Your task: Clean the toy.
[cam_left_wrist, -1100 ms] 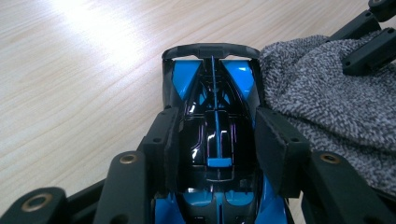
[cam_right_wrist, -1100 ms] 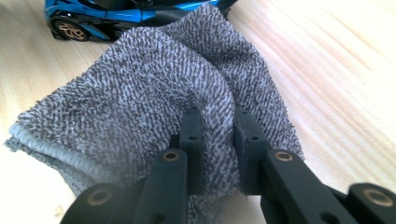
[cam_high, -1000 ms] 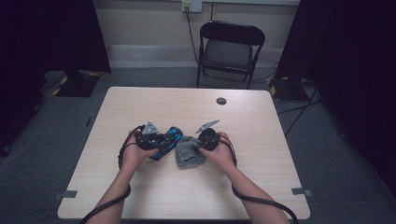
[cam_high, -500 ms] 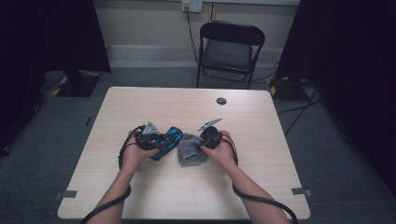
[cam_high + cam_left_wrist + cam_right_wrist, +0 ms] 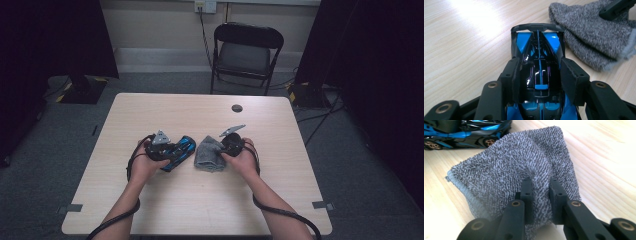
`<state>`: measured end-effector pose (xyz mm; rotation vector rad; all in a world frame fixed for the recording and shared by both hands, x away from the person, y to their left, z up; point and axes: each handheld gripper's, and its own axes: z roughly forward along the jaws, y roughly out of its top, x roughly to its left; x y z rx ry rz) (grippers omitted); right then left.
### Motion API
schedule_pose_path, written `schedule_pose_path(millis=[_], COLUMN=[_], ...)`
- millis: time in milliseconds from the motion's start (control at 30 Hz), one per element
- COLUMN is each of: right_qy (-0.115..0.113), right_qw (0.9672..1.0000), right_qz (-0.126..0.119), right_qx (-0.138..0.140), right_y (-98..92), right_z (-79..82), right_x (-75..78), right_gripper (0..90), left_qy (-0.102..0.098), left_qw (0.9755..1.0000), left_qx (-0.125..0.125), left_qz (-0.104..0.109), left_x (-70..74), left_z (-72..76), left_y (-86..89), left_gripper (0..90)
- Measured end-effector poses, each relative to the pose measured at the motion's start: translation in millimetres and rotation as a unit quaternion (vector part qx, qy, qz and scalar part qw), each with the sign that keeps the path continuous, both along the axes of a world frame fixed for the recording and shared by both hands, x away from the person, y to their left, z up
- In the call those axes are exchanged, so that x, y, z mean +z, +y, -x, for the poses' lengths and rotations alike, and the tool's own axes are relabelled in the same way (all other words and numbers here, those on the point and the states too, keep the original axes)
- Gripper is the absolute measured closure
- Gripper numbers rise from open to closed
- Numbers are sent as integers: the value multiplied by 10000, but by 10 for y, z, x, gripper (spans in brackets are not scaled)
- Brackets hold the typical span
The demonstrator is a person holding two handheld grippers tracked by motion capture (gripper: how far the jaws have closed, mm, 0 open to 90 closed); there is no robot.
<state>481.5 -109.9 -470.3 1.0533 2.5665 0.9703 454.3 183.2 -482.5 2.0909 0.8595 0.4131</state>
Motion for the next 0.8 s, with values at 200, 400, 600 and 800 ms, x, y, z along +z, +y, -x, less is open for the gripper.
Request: schedule_pose_path(millis=[200, 400, 600, 800], right_qy=[-32, -61, -96, -125], right_qw=[10000, 9999, 9997, 9991], right_qz=[-18, -85, -215, -363], right_qx=[-80, -134, -85, 169], right_y=[-119, -220, -282, -242], right_z=[-12, -15, 29, 144], right_x=[13, 30, 58, 109], right_gripper=[766, 766, 767, 768], left_qy=[8, 9, 12, 12], left_qw=[10000, 10000, 10000, 10000], left_qx=[2, 1, 7, 8], left_qz=[1, 0, 3, -8], left_x=[1, 1, 1, 2], left_z=[-2, -3, -5, -5], left_y=[-1, 0, -2, -4], left_gripper=[517, 517, 517, 517])
